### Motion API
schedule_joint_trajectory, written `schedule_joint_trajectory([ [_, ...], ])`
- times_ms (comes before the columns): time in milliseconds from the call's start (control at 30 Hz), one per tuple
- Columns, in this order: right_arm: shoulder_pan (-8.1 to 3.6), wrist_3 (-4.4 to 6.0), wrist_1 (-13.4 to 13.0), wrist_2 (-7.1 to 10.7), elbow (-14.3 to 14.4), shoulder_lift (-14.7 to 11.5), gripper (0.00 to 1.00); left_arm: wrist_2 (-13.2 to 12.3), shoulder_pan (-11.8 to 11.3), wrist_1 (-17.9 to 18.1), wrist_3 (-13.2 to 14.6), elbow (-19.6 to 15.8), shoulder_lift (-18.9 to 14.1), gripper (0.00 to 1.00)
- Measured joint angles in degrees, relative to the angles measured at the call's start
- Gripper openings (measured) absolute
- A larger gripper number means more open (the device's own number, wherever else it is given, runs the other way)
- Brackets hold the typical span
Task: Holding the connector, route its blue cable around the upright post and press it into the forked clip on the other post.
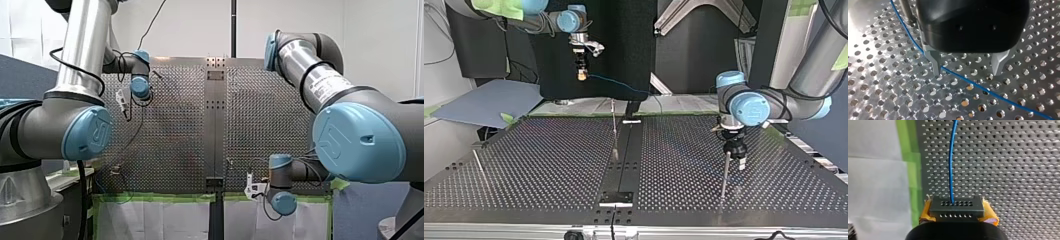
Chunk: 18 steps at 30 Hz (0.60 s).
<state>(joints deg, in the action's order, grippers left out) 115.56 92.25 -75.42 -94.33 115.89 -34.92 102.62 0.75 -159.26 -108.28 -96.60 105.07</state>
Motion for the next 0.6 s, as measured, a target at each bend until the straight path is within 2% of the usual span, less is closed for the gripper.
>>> schedule_joint_trajectory([
  [133,-0.80,0.18,0.1,1.86,0.2,-1.7,0.00,0.1,0.2,-0.1,0.0,0.0,0.0,1.00],
  [267,-1.56,1.18,0.8,3.71,0.3,-3.5,0.00,0.3,0.3,-0.2,0.0,0.0,0.0,1.00],
  [367,-2.02,1.50,1.1,5.01,0.3,-4.7,0.00,0.7,0.4,-0.4,0.0,0.0,0.0,1.00],
  [600,-2.94,1.63,1.1,7.73,0.3,-5.3,0.00,1.3,1.0,-0.7,0.1,0.0,0.0,1.00],
])
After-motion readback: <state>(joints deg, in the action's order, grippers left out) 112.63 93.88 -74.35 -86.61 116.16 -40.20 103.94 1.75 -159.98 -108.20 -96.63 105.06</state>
